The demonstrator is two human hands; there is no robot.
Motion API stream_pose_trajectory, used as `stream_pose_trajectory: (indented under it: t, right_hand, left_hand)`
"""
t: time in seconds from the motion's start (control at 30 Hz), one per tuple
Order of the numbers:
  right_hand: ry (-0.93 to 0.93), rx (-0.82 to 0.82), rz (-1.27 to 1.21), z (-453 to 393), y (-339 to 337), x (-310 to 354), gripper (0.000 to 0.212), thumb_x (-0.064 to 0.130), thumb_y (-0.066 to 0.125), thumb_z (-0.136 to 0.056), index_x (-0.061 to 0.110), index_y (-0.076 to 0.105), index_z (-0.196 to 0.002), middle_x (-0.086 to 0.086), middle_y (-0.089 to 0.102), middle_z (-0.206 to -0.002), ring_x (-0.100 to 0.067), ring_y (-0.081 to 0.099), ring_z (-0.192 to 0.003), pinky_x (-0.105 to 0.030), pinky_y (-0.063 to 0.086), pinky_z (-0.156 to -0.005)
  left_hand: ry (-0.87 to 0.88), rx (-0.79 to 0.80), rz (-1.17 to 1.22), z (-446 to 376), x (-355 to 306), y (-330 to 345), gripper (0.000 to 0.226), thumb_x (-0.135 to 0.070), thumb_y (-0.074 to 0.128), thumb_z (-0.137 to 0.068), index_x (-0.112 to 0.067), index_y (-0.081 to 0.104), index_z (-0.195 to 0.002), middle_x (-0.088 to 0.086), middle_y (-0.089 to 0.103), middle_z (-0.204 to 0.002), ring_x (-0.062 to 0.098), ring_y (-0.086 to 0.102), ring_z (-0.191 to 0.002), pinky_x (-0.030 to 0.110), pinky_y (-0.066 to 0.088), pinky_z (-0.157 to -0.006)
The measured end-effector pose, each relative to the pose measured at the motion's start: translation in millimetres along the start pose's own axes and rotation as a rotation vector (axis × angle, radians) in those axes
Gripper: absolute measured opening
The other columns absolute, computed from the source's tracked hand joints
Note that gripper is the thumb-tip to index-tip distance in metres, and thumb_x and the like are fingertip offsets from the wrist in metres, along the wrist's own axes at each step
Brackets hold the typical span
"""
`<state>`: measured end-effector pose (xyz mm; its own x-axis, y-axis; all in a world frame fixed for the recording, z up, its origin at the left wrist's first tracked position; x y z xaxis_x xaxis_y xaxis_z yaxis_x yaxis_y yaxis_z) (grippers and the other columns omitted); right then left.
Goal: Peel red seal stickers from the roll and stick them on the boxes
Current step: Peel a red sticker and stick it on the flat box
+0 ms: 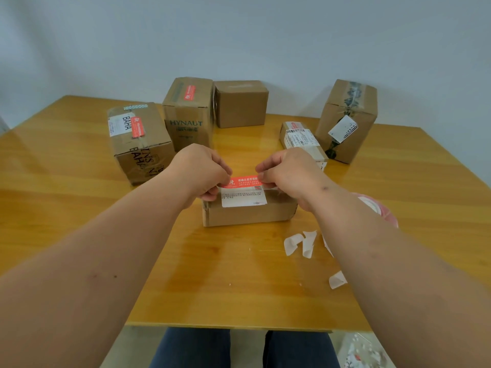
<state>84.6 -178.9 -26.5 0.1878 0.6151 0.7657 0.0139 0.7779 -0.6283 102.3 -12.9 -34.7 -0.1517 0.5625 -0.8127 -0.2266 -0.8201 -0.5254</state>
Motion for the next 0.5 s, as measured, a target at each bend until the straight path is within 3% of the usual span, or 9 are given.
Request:
stream_pose_trajectory:
  t: [0.07,0.2,0.33,0.5]
  right_hand:
    - [-0.009,0.000,0.042,-0.2,2.3,0.2,0.021,0.010,0.070,-0.083,0.030,0.063,-0.084,0.000,0.067,-0.100,-0.018,0.066,-0.093,-0.037,0.056,-0.085]
    - [-0.023,-0.016,0.132,-0.7,2.5,1.0,0.022,0.008,0.067,-0.083,0.029,0.060,-0.085,0.000,0.064,-0.102,-0.018,0.064,-0.094,-0.034,0.056,-0.082]
    - [-0.035,-0.029,0.197,-1.6,2.1,2.2,0.020,0.009,0.066,-0.083,0.026,0.061,-0.093,0.000,0.063,-0.102,-0.018,0.062,-0.096,-0.033,0.055,-0.084]
    - [-0.062,-0.031,0.280,-3.9,4.5,4.9,0.020,0.011,0.066,-0.085,0.025,0.063,-0.099,0.004,0.060,-0.102,-0.015,0.059,-0.097,-0.029,0.053,-0.081]
  left_hand:
    - [0.000,0.006,-0.049,-3.4,0.6,2.8,0.016,-0.001,0.067,-0.086,-0.015,0.067,-0.093,0.012,0.066,-0.086,0.016,0.058,-0.064,0.029,0.057,-0.059]
    - [0.069,-0.066,-0.169,-6.8,-2.7,2.5,0.020,-0.008,0.070,-0.084,-0.021,0.056,-0.091,0.008,0.065,-0.089,0.023,0.068,-0.081,0.038,0.062,-0.066]
    - [0.082,-0.072,-0.257,-4.7,-5.8,5.2,0.018,-0.012,0.070,-0.085,-0.021,0.054,-0.083,0.008,0.067,-0.087,0.023,0.069,-0.082,0.043,0.062,-0.073]
    - [0.074,-0.072,-0.279,-4.3,-4.3,6.2,0.016,-0.014,0.071,-0.085,-0.019,0.055,-0.085,0.008,0.066,-0.088,0.023,0.069,-0.079,0.042,0.062,-0.070]
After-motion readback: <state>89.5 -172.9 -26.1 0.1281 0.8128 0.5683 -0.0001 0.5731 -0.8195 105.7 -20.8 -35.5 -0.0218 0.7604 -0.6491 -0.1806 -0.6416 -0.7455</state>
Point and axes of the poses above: each hand's wrist, its own z-axis away from the middle knuckle, its own y-axis out of the palm, x = y × z, the point moved 10 cm from there along -z, towards the middle knuckle
